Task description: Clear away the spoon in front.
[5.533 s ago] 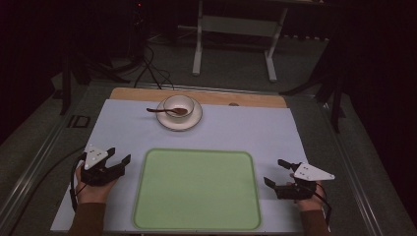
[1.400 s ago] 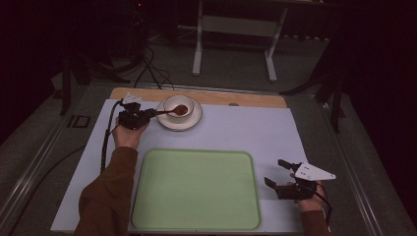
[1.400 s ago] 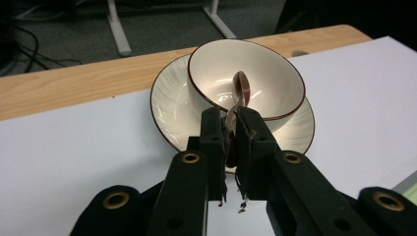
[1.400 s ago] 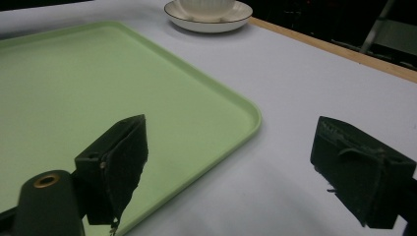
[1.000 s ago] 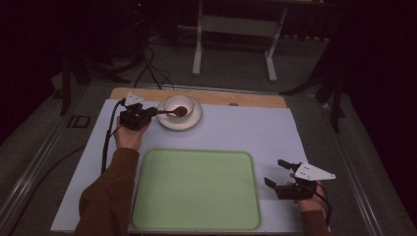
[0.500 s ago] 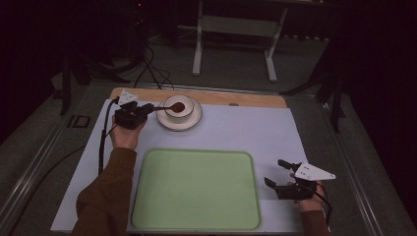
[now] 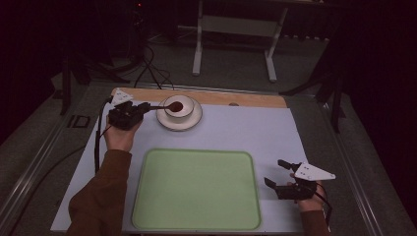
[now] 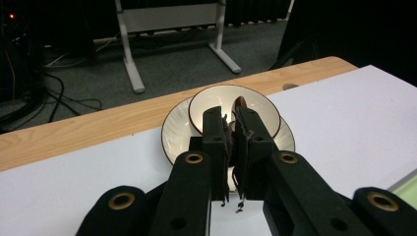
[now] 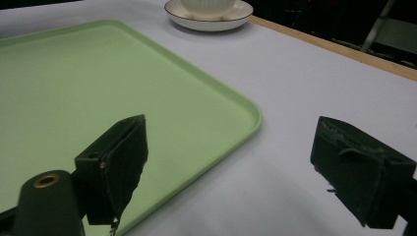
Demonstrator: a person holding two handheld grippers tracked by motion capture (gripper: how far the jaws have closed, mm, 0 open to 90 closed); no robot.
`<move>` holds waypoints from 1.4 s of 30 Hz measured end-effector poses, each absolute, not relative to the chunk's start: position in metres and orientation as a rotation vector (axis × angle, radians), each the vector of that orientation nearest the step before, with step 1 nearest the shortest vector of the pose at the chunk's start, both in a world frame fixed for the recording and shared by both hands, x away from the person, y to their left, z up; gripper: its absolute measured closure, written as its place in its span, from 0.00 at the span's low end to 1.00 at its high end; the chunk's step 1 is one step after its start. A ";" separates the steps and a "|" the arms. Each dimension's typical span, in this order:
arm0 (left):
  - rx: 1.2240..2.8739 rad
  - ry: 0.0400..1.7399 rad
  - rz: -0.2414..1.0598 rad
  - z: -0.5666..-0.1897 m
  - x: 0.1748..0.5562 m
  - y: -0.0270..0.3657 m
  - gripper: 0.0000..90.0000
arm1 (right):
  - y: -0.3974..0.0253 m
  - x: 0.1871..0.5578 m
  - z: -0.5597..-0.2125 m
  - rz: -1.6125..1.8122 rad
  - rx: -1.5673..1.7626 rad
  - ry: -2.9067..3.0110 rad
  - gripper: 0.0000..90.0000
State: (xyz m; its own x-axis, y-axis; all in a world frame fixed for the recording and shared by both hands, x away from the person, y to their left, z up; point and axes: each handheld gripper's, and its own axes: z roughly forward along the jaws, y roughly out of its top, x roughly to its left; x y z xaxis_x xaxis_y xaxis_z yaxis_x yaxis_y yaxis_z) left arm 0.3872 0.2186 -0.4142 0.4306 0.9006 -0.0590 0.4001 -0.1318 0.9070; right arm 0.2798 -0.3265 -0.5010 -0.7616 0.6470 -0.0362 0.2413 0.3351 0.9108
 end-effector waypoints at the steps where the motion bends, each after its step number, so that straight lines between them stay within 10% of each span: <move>1: 1.726 1.128 0.655 -0.413 0.385 0.219 0.93 | -0.326 0.280 -0.501 1.408 0.783 2.212 0.16; 42: 1.804 1.076 0.605 -0.410 0.332 0.234 0.93 | -0.326 0.280 -0.502 1.397 0.783 2.221 0.16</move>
